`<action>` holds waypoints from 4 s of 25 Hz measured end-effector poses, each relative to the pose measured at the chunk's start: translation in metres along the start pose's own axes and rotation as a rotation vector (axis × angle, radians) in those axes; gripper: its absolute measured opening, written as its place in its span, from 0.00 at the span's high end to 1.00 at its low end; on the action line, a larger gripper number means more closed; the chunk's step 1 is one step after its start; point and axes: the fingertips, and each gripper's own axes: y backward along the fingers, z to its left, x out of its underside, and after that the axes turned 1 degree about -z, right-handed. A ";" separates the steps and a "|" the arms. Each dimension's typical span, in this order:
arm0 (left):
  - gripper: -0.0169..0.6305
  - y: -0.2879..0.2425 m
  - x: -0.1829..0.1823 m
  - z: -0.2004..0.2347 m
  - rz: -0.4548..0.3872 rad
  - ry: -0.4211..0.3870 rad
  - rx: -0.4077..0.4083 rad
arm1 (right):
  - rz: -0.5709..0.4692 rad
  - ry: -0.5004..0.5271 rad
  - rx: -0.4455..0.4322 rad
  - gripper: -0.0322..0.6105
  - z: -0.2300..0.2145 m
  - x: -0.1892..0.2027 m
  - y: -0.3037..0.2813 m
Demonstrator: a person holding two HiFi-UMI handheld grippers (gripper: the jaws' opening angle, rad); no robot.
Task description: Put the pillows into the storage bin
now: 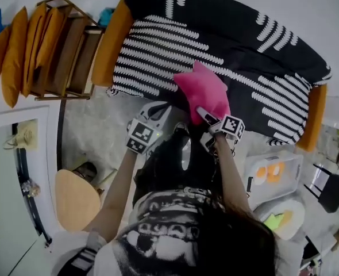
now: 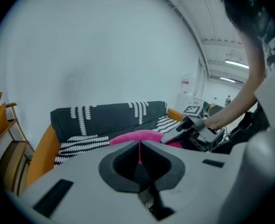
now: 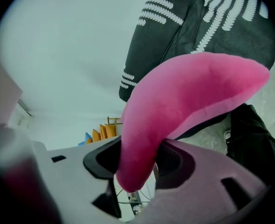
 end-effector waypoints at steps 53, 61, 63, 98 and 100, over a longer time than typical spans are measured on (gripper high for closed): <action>0.96 -0.150 -0.022 -0.814 0.075 -0.677 1.023 | -1.077 -0.324 0.314 0.39 -0.467 0.050 0.824; 0.96 -0.140 0.003 -0.794 0.147 -0.703 0.989 | -0.996 -0.196 0.324 0.47 -0.455 0.062 0.796; 0.96 -0.141 0.005 -0.788 0.153 -0.693 0.971 | -0.977 -0.163 0.318 0.48 -0.448 0.060 0.790; 0.96 0.100 0.075 -0.448 0.036 -0.299 0.353 | -0.515 0.580 0.024 0.72 -0.081 0.196 0.440; 0.96 0.127 0.084 -0.435 0.024 -0.280 0.333 | -0.528 0.651 0.047 0.76 -0.063 0.217 0.429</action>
